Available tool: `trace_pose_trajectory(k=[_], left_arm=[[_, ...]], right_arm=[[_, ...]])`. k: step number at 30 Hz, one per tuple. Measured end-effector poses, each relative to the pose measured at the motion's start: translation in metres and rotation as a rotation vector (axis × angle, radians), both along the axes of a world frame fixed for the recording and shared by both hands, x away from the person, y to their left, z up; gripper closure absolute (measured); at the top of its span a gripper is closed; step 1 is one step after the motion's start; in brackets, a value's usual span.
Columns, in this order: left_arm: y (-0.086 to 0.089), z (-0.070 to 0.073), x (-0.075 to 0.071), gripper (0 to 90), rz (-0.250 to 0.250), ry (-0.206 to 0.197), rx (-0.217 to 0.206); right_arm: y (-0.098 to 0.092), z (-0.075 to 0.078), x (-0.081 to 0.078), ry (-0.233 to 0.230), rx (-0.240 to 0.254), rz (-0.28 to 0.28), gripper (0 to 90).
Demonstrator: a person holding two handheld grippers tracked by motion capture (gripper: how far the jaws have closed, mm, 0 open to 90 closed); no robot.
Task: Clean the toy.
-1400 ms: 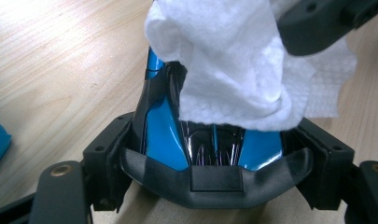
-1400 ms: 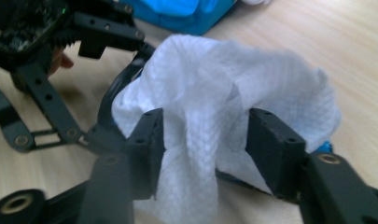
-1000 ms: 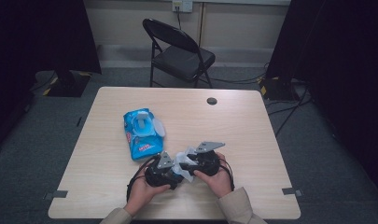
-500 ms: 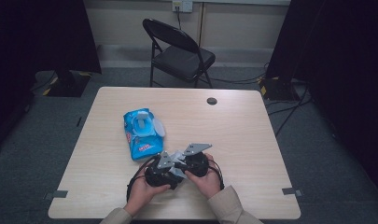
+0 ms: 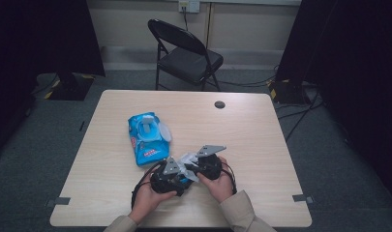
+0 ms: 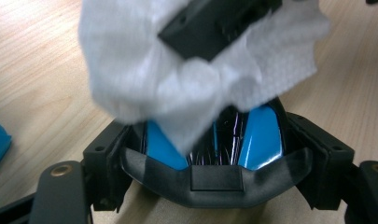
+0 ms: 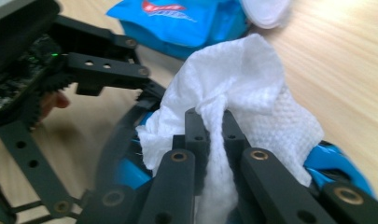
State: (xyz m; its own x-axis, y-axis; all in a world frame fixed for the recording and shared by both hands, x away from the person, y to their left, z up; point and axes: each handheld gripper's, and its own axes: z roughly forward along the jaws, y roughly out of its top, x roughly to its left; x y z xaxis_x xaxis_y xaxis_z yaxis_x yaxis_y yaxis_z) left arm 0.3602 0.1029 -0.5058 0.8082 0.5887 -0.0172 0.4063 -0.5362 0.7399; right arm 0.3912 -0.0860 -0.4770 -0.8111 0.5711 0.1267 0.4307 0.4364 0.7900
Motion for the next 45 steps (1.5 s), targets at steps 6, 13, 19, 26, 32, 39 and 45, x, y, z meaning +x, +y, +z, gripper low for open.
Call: trace_pose_trajectory(k=[6, 13, 19, 26, 32, 39, 45], left_arm=[[0.000, 0.000, 0.000, 24.4, 0.002, 0.000, -0.007], [0.000, 0.000, 0.000, 24.4, 0.003, 0.000, -0.005], [0.000, 0.000, 0.000, 24.4, 0.005, 0.001, -0.007], [0.000, 0.000, 0.000, 24.4, 0.005, 0.001, -0.007], [0.000, 0.000, 0.000, 24.4, 0.001, 0.000, -0.002], [0.000, 0.000, 0.000, 24.4, 0.005, 0.001, -0.007], [0.000, 0.000, 0.000, 24.4, 0.005, 0.001, -0.007]], right_arm=[[-0.017, 0.001, 0.007, -0.008, 0.003, -0.069, 86.7], [-0.033, -0.006, 0.014, -0.003, 0.006, -0.104, 86.7], [-0.036, -0.006, 0.016, -0.012, -0.014, -0.123, 86.6], [-0.047, -0.011, 0.020, -0.006, -0.010, -0.160, 86.6], [-0.047, -0.011, 0.020, -0.016, -0.020, -0.165, 86.6], [-0.049, -0.012, 0.019, -0.021, -0.023, -0.184, 86.6], [-0.052, -0.012, 0.020, -0.022, -0.025, -0.199, 86.6]])
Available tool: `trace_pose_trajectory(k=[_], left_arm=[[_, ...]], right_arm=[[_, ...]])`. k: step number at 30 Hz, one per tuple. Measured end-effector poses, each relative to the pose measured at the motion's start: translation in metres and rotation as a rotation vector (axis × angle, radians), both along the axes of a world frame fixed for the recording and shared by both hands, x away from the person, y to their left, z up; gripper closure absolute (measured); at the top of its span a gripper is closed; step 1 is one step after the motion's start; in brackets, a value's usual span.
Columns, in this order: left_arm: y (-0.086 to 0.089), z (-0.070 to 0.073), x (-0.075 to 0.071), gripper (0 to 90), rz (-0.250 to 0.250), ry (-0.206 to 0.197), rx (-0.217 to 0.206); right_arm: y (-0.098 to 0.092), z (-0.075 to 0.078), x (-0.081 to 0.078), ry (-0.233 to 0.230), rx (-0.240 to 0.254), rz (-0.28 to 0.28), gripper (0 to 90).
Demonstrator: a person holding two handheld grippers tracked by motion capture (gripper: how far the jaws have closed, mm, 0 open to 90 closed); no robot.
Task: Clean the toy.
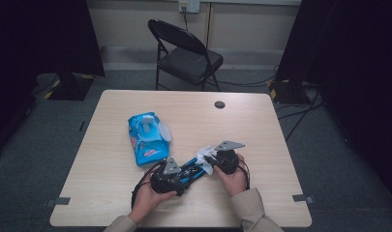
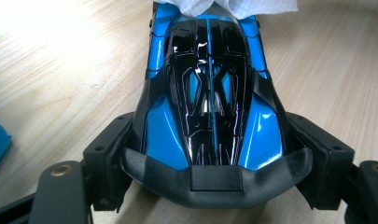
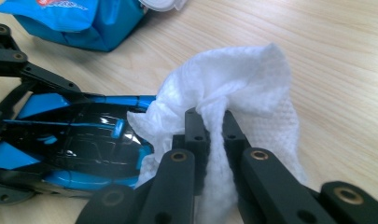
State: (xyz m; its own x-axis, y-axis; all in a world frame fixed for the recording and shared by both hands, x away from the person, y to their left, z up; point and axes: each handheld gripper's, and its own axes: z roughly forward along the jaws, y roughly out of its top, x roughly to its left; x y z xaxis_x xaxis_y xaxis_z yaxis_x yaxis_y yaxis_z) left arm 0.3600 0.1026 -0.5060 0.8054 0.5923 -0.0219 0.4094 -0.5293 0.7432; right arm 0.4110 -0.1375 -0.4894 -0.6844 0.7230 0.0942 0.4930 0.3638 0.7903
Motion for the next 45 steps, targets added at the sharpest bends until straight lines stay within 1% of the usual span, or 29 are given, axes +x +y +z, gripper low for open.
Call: trace_pose_trajectory(k=[1, 4, 6, 12, 15, 22, 24, 27, 28, 31, 33, 35, 36, 38, 41, 45], left_arm=[[0.000, 0.000, 0.000, 24.4, 0.000, 0.000, 0.000], [0.000, 0.000, 0.000, 24.3, 0.001, 0.001, -0.001], [0.000, 0.000, 0.000, 24.4, -0.001, 0.000, 0.002], [0.000, 0.000, 0.000, 24.4, 0.001, 0.001, -0.001], [0.000, 0.000, 0.000, 24.4, 0.000, 0.001, 0.000], [0.000, 0.000, 0.000, 24.4, 0.000, 0.001, -0.001], [0.000, 0.000, 0.000, 24.4, 0.000, 0.001, -0.001], [0.000, 0.000, 0.000, 24.4, 0.000, 0.001, -0.001], [0.000, 0.000, 0.000, 24.4, -0.003, 0.001, 0.004], [0.000, 0.000, 0.000, 24.4, 0.002, 0.002, -0.004], [0.000, 0.000, 0.000, 24.4, 0.001, 0.001, -0.002], [0.000, 0.000, 0.000, 24.3, -0.005, 0.000, 0.006], [0.000, 0.000, 0.000, 24.4, 0.000, 0.001, 0.000], [0.000, 0.000, 0.000, 24.4, -0.002, 0.001, 0.002], [0.000, 0.000, 0.000, 24.3, 0.005, 0.002, -0.007], [0.000, 0.000, 0.000, 24.3, 0.002, 0.002, -0.004]], right_arm=[[-0.001, 0.000, 0.000, -0.005, -0.011, -0.009, 86.6], [-0.006, -0.001, 0.001, 0.004, -0.004, -0.019, 86.6], [-0.007, -0.002, 0.000, 0.001, -0.004, -0.022, 86.6], [-0.007, -0.001, -0.001, -0.010, -0.032, -0.027, 86.5], [-0.009, -0.002, -0.001, -0.007, -0.025, -0.030, 86.5], [-0.011, -0.003, -0.001, -0.005, -0.031, -0.035, 86.5], [-0.012, -0.003, -0.001, -0.001, -0.040, -0.041, 86.5], [-0.016, -0.005, 0.000, 0.005, -0.024, -0.043, 86.5], [-0.016, -0.005, 0.000, 0.005, -0.029, -0.045, 86.5], [-0.018, -0.007, 0.001, 0.011, -0.042, -0.052, 86.5], [-0.020, -0.009, 0.002, 0.016, -0.026, -0.046, 86.4], [-0.021, -0.008, 0.002, 0.022, -0.033, -0.048, 86.4], [-0.021, -0.008, 0.002, 0.021, -0.034, -0.047, 86.5], [-0.021, -0.009, 0.002, 0.022, -0.038, -0.047, 86.4], [-0.023, -0.010, 0.003, 0.023, -0.048, -0.050, 86.4], [-0.030, -0.012, 0.003, 0.031, -0.054, -0.065, 86.4]])
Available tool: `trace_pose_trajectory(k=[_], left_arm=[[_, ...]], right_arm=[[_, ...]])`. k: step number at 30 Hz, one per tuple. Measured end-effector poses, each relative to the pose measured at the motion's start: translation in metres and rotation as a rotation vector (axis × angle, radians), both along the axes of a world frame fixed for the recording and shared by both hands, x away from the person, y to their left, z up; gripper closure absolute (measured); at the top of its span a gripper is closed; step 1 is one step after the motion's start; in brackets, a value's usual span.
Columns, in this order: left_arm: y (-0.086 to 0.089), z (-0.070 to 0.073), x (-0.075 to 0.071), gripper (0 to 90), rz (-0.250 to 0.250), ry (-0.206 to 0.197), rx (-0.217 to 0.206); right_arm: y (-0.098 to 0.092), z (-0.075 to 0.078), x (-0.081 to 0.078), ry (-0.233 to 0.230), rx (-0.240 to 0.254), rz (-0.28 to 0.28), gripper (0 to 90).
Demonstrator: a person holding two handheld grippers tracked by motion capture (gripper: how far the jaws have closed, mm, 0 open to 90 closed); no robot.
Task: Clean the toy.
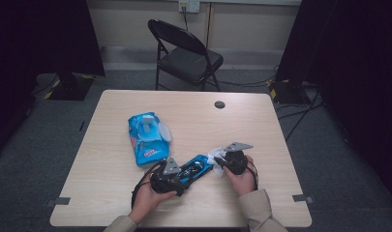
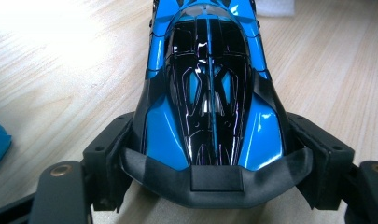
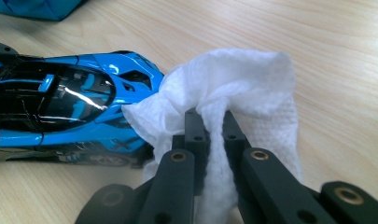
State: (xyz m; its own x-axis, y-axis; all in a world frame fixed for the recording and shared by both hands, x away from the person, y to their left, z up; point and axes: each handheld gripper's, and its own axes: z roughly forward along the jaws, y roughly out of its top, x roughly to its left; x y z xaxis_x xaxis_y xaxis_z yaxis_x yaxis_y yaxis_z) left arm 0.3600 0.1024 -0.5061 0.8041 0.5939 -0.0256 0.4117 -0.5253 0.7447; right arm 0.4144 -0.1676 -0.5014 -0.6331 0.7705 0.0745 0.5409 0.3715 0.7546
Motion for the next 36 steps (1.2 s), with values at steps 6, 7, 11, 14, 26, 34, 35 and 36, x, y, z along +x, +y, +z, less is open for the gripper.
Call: trace_pose_trajectory(k=[6, 7, 11, 14, 26, 34, 35, 36], left_arm=[[0.000, 0.000, 0.000, 24.3, -0.002, 0.000, 0.003], [0.000, 0.000, 0.000, 24.3, -0.002, 0.000, 0.002], [0.000, 0.000, 0.000, 24.2, -0.002, 0.001, 0.003], [0.000, 0.000, 0.000, 23.9, -0.008, 0.001, 0.002], [0.006, 0.011, -0.002, 18.4, 0.010, 0.045, -0.008], [0.013, 0.033, -0.004, 19.5, 0.022, 0.015, -0.052], [0.013, 0.035, -0.003, 19.9, 0.017, 0.011, -0.058], [0.014, 0.038, -0.002, 21.1, 0.014, 0.017, -0.067]], right_arm=[[-0.015, 0.005, -0.002, -0.005, 0.011, -0.022, 86.4], [-0.018, 0.007, -0.003, -0.007, 0.012, -0.025, 86.3], [-0.028, 0.013, -0.008, -0.023, 0.009, -0.030, 86.3], [-0.035, 0.017, -0.013, -0.033, 0.010, -0.030, 86.2], [-0.045, 0.023, -0.021, -0.049, 0.036, -0.028, 86.1], [-0.044, 0.025, -0.022, -0.047, 0.054, -0.026, 86.1], [-0.044, 0.025, -0.022, -0.047, 0.060, -0.026, 86.1], [-0.045, 0.026, -0.022, -0.049, 0.064, -0.025, 86.0]])
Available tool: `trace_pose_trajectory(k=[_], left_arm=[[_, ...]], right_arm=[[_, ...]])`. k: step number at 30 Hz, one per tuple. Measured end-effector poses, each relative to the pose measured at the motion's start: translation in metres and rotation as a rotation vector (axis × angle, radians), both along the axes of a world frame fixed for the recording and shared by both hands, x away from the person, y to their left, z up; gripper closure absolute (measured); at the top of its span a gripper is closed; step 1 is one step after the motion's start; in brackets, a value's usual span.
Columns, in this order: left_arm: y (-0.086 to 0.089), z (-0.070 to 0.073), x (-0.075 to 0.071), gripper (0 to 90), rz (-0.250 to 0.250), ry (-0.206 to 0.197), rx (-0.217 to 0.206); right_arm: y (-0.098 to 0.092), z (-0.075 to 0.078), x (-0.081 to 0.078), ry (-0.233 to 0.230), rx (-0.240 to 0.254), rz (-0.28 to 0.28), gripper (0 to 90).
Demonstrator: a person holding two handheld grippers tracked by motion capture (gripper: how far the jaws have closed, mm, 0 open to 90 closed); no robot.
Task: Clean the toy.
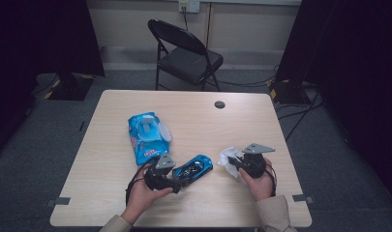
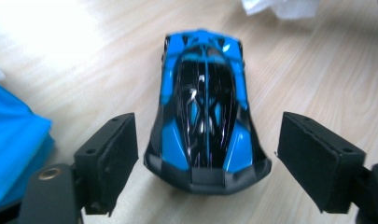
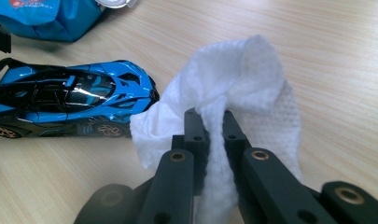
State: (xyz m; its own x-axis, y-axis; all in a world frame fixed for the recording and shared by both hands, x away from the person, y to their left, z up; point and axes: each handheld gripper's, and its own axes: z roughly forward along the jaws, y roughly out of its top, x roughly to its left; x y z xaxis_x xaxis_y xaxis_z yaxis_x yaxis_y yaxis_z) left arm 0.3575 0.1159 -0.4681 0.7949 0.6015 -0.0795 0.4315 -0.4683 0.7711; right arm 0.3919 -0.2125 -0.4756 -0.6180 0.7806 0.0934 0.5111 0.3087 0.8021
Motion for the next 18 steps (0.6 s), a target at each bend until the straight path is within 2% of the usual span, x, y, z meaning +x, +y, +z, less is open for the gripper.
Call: trace_pose_trajectory(k=[3, 7, 11, 16, 18], left_arm=[[-0.002, 0.006, 0.003, 25.9, -0.013, -0.012, -0.008], [-0.008, 0.009, 0.012, 33.0, -0.024, -0.021, -0.012], [-0.022, 0.006, 0.022, 37.3, -0.049, -0.015, 0.011], [-0.035, 0.003, 0.032, 39.3, -0.049, 0.002, 0.018], [-0.039, 0.002, 0.033, 41.6, -0.063, -0.004, 0.028]], right_arm=[[-0.002, 0.000, -0.001, 0.005, 0.015, -0.004, 85.8], [-0.002, -0.004, -0.004, 0.016, 0.003, 0.004, 85.5], [-0.001, -0.008, -0.008, 0.027, -0.022, 0.021, 85.4], [0.003, -0.009, -0.010, 0.028, -0.015, 0.037, 85.4], [0.004, -0.008, -0.010, 0.023, -0.014, 0.044, 85.4]])
